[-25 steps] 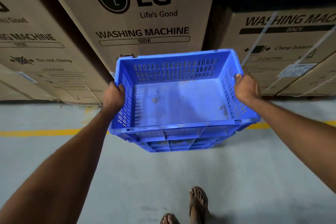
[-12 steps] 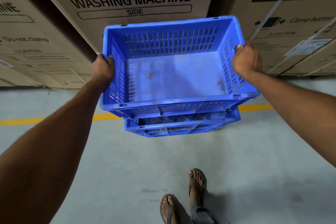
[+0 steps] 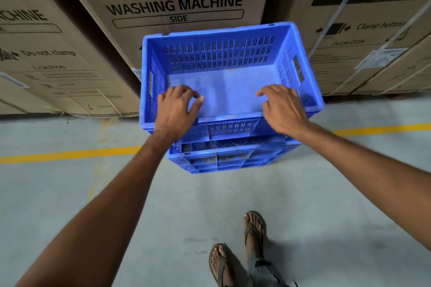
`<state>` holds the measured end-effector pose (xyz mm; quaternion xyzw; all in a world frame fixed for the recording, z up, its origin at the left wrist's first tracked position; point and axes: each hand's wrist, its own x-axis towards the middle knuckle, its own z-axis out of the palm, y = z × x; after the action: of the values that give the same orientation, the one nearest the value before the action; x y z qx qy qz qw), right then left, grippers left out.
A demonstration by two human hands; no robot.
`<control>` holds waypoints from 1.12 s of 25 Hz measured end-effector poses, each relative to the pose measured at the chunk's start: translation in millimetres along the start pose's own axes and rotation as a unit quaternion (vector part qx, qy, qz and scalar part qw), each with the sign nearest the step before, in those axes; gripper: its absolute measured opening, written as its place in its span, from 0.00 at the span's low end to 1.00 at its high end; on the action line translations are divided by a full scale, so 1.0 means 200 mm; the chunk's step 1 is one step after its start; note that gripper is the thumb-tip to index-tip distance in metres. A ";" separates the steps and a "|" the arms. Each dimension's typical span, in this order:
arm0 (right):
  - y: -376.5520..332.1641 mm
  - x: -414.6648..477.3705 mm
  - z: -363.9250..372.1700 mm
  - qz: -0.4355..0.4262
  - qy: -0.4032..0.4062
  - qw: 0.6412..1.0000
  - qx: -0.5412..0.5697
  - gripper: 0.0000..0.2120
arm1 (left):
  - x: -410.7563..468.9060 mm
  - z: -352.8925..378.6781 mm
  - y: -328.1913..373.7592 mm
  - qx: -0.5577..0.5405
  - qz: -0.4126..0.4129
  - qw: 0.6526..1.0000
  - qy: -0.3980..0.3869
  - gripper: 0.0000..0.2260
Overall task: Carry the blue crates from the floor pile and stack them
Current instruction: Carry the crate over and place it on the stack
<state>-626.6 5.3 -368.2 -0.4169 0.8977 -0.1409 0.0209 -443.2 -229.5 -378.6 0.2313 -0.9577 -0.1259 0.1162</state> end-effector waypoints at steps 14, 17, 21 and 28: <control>0.40 -0.14 -0.05 -0.006 -0.124 0.984 -0.130 0.12 | -0.24 0.00 -0.20 0.090 0.002 0.991 -0.098 0.10; 0.41 -0.17 -0.10 -0.012 -0.117 0.986 -0.121 0.11 | -0.28 -0.03 -0.16 0.078 -0.005 0.993 -0.089 0.06; 0.43 -0.27 -0.16 -0.015 -0.131 0.986 -0.098 0.11 | -0.35 -0.03 -0.13 0.054 0.016 0.992 -0.116 0.13; 0.45 -0.10 -0.11 0.226 0.017 0.971 0.074 0.30 | -0.28 0.03 -0.22 -0.109 -0.290 0.950 0.033 0.28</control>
<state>-683.1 81.3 -372.3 -0.1978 0.9561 -0.2052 0.0678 -379.1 -239.5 -407.0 0.4888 -0.8256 -0.2497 0.1307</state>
